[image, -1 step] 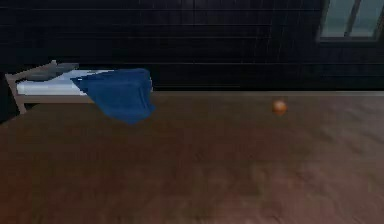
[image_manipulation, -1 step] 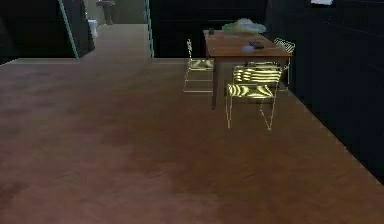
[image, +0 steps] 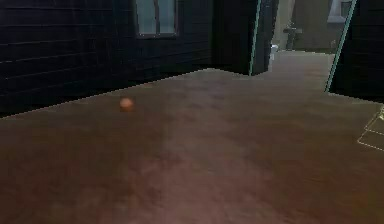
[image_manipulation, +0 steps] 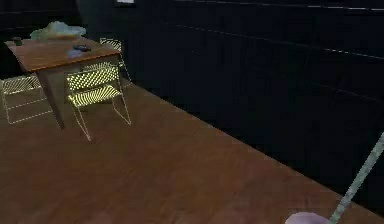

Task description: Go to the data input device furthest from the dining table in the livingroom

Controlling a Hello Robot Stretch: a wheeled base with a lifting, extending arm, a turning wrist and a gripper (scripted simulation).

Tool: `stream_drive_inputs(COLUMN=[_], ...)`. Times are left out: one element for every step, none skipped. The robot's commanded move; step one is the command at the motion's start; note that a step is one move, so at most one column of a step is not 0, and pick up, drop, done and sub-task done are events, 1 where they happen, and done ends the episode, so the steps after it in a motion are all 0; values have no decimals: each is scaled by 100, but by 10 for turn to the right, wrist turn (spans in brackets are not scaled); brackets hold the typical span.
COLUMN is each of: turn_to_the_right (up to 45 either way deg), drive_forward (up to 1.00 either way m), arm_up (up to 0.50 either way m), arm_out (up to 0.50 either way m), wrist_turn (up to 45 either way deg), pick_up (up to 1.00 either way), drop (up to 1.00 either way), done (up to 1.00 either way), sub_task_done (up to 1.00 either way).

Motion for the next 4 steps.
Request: stream_drive_inputs(turn_to_the_right=[240,30,0,0], drive_forward=[0,0,100,100], arm_up=[0,0,0,0], arm_out=[0,0,0,0], wrist_turn=[0,0,0,0], pick_up=[0,0,0,0], drop=[0,0,0,0], done=[0,0,0,0], sub_task_done=[0,0,0,0])
